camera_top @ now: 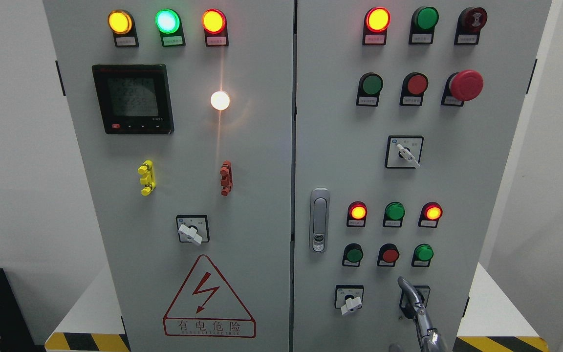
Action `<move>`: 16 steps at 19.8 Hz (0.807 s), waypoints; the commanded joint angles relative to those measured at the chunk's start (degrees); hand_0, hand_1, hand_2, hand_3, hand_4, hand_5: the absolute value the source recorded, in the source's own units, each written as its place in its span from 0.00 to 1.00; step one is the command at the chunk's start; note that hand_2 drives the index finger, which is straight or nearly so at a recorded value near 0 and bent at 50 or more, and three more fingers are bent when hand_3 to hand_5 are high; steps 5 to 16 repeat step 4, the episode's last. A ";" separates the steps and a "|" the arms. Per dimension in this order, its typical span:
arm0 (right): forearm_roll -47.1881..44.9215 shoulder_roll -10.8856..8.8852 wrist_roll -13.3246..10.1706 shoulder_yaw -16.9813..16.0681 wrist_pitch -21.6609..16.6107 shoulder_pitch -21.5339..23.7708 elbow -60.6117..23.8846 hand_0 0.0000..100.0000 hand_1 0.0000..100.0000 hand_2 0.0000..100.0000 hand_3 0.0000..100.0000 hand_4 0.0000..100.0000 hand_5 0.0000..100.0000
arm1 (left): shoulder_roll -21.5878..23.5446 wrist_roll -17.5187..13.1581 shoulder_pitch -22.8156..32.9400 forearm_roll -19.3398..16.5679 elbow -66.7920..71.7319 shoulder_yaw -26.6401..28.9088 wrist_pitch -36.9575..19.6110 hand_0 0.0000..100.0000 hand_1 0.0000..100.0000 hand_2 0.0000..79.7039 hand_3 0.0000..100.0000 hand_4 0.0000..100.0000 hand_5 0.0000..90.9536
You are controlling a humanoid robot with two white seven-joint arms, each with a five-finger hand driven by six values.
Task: Press green start button
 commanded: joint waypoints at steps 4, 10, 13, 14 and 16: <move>-1.44 -0.01 0.18 1.12 0.10 0.11 -1.37 0.00 0.05 0.00 0.02 0.00 0.00 | -0.01 -0.04 -1.32 0.00 -1.58 0.00 0.04 0.12 0.56 0.00 0.00 0.00 0.00; -1.44 -0.01 0.18 1.12 0.10 0.11 -1.37 0.00 0.05 0.00 0.02 0.00 0.00 | -0.01 -0.04 -1.32 0.00 -1.58 0.00 0.04 0.12 0.56 0.00 0.00 0.00 0.00; -1.44 -0.01 0.18 1.12 0.10 0.11 -1.37 0.00 0.05 0.00 0.02 0.00 0.00 | -0.01 -0.04 -1.32 0.00 -1.58 0.00 0.04 0.12 0.56 0.00 0.00 0.00 0.00; -1.44 -0.01 0.18 1.12 0.10 0.11 -1.37 0.00 0.05 0.00 0.02 0.00 0.00 | -0.01 -0.04 -1.32 0.00 -1.58 0.00 0.04 0.12 0.56 0.00 0.00 0.00 0.00; -1.44 -0.01 0.18 1.12 0.10 0.11 -1.37 0.00 0.05 0.00 0.02 0.00 0.00 | -0.01 -0.04 -1.32 0.00 -1.58 0.00 0.04 0.12 0.56 0.00 0.00 0.00 0.00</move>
